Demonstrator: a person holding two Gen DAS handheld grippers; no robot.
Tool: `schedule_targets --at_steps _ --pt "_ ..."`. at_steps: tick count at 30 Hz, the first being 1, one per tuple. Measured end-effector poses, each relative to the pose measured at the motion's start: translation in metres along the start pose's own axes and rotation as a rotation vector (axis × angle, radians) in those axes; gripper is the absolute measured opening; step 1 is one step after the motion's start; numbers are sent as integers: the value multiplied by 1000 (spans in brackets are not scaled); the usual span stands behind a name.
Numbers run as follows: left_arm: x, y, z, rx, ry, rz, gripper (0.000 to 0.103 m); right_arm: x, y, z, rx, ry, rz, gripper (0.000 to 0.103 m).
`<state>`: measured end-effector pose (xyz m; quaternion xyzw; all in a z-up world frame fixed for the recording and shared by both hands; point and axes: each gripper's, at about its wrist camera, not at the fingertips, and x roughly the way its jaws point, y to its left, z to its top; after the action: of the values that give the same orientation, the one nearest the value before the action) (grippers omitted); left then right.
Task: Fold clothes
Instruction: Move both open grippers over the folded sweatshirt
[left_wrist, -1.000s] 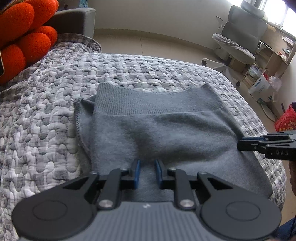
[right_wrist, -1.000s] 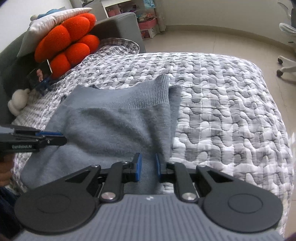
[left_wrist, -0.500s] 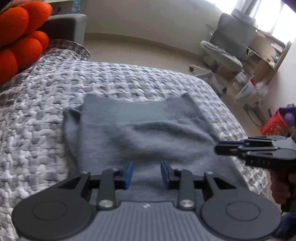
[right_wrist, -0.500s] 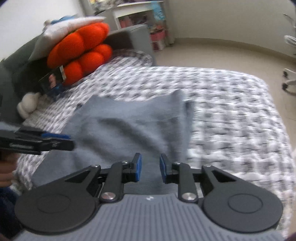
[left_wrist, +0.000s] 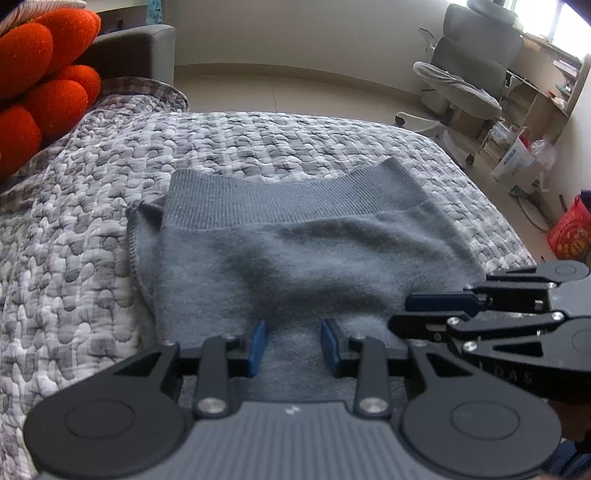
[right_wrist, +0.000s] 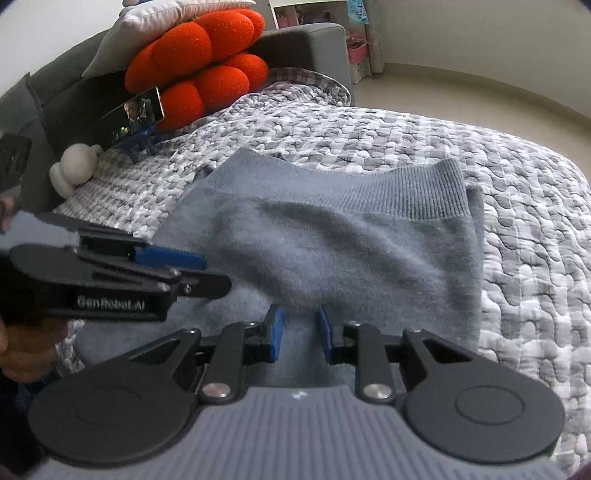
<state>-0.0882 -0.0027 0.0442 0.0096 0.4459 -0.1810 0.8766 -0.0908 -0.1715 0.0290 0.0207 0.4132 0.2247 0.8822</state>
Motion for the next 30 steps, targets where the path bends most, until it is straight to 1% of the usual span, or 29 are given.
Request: schedule_targets --at_steps 6,10,13,16,17,18,19,20,21,23,26,29,30 --pt "-4 13 1 -31 4 11 34 -1 -4 0 4 3 -10 25" --pt "-9 26 1 -64 16 11 33 -11 -23 -2 61 -8 -29 22" --pt "-11 32 1 -77 25 15 33 -22 -38 -4 94 -23 -49 22" --pt "-12 33 1 -73 31 20 33 -30 -55 -6 131 -28 -93 23" --pt "-12 34 1 -73 33 21 33 -32 -61 -7 151 -27 -101 22" --pt "-13 35 1 -74 35 21 32 -33 -67 -8 171 -25 -106 18" --pt "-13 36 1 -77 36 20 32 -34 -73 -9 191 -23 -111 18" --pt "-13 38 1 -83 38 18 31 -35 -78 -9 205 -20 -122 21" --pt "-14 41 2 -92 40 14 31 -35 -79 -10 204 -15 -143 31" --pt "-16 44 3 -99 39 4 31 -37 -79 -11 195 -15 -160 32" --pt "-20 47 3 -102 38 -11 31 -44 -72 -11 166 -44 -150 32" --pt "-18 48 2 -108 50 -12 31 -53 -57 -9 92 -83 -104 32" --pt "-17 48 2 -108 55 -9 31 -54 -51 -8 60 -92 -83 34"
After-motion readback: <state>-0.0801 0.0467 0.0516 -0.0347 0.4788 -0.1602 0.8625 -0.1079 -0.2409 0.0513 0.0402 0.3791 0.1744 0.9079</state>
